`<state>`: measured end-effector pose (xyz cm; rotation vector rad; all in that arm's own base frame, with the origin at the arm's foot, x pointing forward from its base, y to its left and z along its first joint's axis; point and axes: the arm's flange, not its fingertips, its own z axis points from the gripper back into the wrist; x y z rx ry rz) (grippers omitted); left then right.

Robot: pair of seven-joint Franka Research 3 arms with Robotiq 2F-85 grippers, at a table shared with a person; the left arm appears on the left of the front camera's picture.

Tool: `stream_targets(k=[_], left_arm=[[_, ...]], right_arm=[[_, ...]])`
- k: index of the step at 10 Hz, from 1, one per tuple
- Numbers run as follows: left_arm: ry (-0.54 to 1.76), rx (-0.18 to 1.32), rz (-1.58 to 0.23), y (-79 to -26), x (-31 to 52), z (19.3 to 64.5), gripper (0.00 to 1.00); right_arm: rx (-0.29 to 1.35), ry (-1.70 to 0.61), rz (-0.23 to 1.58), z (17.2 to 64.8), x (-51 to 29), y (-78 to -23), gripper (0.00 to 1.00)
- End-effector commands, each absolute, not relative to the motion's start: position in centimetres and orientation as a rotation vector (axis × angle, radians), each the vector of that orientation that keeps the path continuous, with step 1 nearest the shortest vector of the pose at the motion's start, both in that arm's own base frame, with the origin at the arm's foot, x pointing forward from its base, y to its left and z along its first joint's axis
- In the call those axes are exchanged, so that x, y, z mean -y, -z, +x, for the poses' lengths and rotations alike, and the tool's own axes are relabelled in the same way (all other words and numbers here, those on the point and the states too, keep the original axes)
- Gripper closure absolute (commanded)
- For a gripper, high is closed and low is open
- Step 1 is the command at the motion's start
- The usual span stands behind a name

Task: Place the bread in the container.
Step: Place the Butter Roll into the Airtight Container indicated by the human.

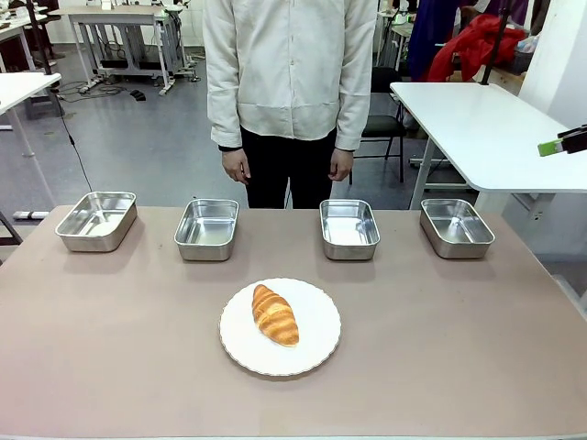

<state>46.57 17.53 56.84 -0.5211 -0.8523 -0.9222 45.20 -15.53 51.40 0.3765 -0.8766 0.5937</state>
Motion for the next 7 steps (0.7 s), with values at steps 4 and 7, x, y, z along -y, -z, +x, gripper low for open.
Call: stream_targets(k=[4,7], left_arm=[[0.931,0.855,-0.527,-57.02,-17.46,46.41,0.00],[0.931,0.855,-0.527,-57.02,-17.46,46.41,0.00]], right_arm=[[0.887,-0.594,0.383,45.24,15.51,-51.42,0.00],[0.887,-0.594,0.383,45.24,15.51,-51.42,0.00]])
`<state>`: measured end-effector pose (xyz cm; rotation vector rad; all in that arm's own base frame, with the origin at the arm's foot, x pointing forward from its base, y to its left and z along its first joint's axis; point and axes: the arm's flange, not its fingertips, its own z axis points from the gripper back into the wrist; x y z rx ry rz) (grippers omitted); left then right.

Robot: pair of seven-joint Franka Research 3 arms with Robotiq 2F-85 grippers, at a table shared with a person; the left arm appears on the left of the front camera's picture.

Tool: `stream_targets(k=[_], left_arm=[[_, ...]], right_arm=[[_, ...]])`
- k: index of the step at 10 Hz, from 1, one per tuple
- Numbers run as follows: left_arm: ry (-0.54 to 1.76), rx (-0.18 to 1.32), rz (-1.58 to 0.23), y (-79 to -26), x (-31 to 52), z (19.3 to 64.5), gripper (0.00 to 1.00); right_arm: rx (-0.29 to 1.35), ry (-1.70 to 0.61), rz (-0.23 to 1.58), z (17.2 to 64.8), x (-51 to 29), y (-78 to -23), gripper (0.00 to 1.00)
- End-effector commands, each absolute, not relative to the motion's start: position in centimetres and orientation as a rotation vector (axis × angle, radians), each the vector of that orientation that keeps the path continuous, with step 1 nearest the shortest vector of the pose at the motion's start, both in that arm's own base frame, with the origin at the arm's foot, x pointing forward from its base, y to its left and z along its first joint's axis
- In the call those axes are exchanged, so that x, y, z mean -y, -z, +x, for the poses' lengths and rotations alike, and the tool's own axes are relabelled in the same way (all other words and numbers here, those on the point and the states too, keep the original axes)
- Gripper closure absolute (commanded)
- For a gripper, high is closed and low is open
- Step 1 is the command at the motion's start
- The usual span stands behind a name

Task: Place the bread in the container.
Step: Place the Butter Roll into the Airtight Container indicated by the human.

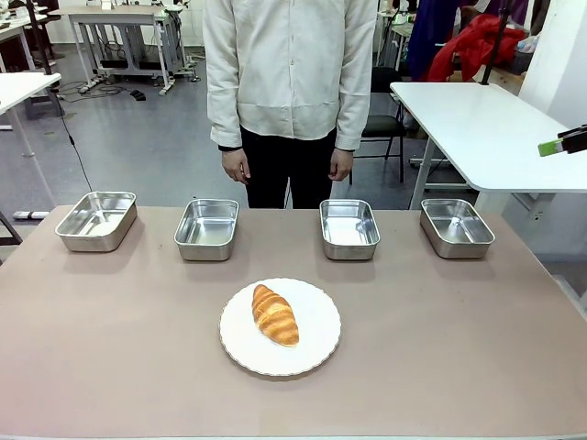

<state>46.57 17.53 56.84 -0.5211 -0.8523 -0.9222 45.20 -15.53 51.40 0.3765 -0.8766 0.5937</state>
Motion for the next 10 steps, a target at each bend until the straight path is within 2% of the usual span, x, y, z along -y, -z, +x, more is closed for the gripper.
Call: stream_targets(k=[1,10], left_arm=[[0.931,0.855,-0.527,-57.02,-17.46,46.41,0.00],[0.931,0.855,-0.527,-57.02,-17.46,46.41,0.00]], right_arm=[[0.887,-0.594,0.383,45.24,15.51,-51.42,0.00],[0.887,-0.594,0.383,45.24,15.51,-51.42,0.00]])
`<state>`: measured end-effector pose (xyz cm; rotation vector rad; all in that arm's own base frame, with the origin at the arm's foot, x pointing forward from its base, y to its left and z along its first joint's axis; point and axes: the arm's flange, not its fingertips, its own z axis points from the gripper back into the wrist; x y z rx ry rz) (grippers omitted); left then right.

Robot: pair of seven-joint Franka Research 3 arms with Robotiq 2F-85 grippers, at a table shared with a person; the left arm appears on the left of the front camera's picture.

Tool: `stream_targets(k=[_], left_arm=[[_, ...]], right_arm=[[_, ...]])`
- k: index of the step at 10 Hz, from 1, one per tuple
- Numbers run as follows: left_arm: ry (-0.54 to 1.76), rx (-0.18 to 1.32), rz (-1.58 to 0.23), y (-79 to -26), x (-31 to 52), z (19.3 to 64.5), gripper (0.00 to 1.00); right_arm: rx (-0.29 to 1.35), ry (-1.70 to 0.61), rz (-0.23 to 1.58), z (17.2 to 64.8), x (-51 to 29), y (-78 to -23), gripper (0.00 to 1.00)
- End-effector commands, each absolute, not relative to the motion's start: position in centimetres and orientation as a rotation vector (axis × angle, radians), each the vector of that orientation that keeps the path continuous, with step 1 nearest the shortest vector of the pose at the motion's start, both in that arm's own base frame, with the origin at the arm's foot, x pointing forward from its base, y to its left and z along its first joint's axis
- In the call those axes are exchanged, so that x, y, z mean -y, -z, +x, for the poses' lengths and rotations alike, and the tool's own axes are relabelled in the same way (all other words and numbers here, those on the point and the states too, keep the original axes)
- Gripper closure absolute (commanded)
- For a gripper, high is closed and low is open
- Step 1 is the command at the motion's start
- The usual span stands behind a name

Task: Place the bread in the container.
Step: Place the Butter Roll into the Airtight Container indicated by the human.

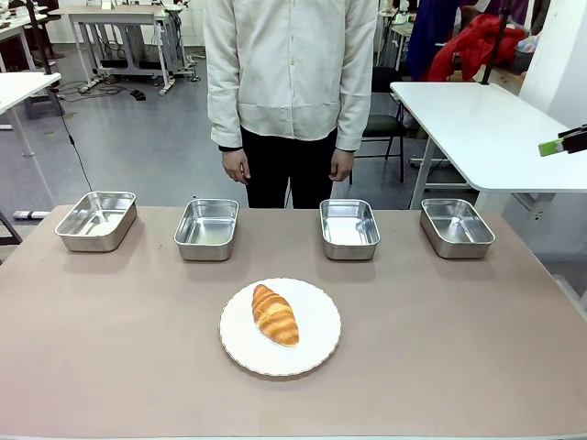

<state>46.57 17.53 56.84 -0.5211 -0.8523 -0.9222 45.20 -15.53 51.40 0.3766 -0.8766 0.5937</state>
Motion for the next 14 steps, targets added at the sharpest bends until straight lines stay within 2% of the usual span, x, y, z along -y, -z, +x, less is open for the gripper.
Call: stream_targets(k=[1,14], left_arm=[[0.931,0.855,-0.527,-57.02,-17.46,46.41,0.00],[0.931,0.855,-0.527,-57.02,-17.46,46.41,0.00]], right_arm=[[0.887,-0.594,0.383,45.24,15.51,-51.42,0.00],[0.887,-0.594,0.383,45.24,15.51,-51.42,0.00]])
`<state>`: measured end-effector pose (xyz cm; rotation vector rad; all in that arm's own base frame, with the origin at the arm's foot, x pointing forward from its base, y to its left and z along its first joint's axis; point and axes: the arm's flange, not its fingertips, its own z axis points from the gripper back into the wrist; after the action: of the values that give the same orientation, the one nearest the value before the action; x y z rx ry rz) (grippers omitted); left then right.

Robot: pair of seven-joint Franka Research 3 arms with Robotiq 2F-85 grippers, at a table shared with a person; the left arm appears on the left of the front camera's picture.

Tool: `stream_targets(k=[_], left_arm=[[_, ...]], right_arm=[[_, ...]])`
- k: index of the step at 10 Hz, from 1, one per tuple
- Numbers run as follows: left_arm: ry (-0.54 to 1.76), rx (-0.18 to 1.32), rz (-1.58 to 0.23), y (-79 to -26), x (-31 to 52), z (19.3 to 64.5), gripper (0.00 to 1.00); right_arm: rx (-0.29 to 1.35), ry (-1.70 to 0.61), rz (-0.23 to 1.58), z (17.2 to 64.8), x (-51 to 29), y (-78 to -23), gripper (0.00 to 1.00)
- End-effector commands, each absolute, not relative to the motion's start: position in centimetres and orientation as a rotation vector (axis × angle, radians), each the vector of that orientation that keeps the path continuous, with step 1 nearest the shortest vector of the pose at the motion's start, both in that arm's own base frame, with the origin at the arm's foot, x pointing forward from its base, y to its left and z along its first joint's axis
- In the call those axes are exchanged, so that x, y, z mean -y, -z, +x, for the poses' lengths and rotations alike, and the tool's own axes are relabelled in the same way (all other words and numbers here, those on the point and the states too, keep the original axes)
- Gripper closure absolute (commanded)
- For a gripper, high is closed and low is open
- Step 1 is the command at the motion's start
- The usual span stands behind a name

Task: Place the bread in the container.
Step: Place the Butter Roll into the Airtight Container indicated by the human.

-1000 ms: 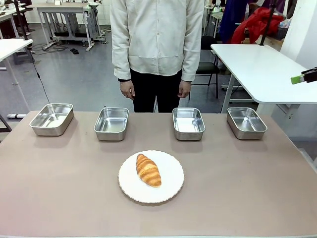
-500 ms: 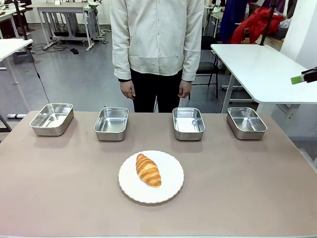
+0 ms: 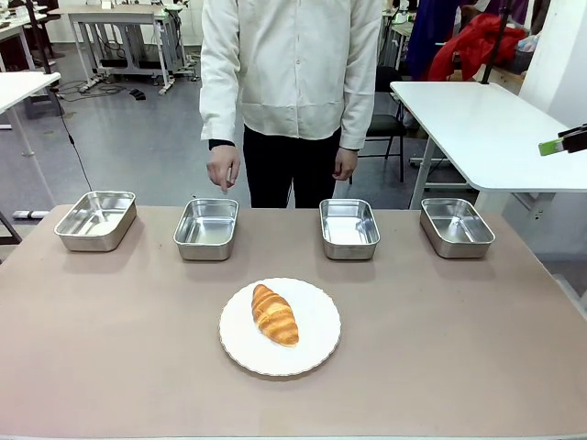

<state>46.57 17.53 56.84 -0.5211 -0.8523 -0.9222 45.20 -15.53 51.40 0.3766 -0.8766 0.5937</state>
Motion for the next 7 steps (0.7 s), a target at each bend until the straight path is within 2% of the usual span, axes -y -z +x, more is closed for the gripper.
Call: stream_targets(k=[1,7], left_arm=[[0.931,0.855,-0.527,-57.02,-17.46,46.41,0.00],[0.931,0.855,-0.527,-57.02,-17.46,46.41,0.00]], right_arm=[[0.887,-0.594,0.383,45.24,15.51,-51.42,0.00],[0.887,-0.594,0.383,45.24,15.51,-51.42,0.00]])
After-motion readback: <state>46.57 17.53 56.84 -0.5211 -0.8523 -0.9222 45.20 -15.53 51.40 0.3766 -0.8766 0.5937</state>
